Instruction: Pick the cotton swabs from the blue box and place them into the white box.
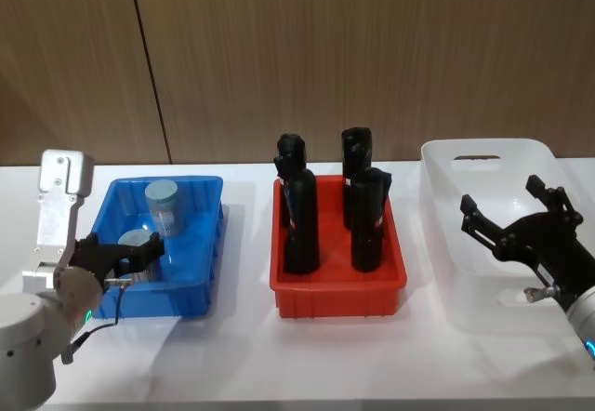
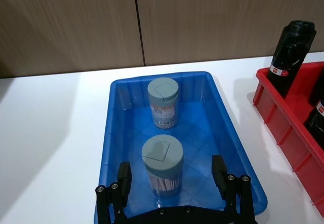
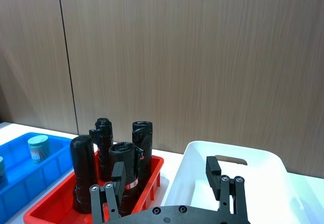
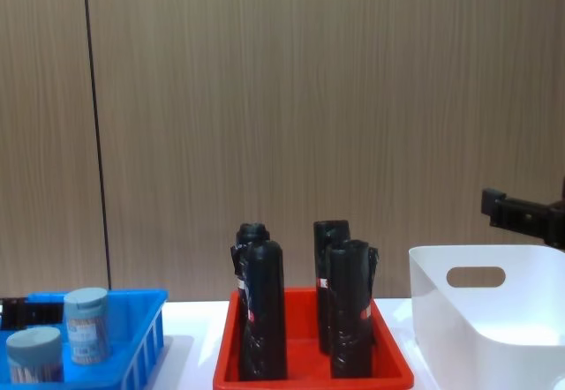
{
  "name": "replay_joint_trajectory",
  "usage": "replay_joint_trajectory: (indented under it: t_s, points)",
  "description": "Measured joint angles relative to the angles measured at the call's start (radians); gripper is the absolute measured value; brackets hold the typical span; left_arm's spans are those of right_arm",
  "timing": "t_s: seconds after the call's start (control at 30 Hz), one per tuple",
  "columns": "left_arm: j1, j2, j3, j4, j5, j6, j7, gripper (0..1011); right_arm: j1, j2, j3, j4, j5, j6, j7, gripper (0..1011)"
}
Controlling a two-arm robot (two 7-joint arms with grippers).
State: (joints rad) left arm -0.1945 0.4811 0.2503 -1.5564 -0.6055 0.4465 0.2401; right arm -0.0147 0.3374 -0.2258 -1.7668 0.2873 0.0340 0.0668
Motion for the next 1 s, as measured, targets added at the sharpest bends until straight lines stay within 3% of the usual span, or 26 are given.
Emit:
replay_joint_trajectory:
  t_s: [0.43,1.0]
  points:
    - [-0.066,-0.035,0.01,0.09,0.035,0.059,-0.049,1003,0.0,0.0,0.0,0.0,0.0,0.0,0.0,1001]
    - [-0.094,-0.052,0.002,0.122,0.056,0.099,-0.021,1003,0.0,0.0,0.0,0.0,0.0,0.0,0.0,1001]
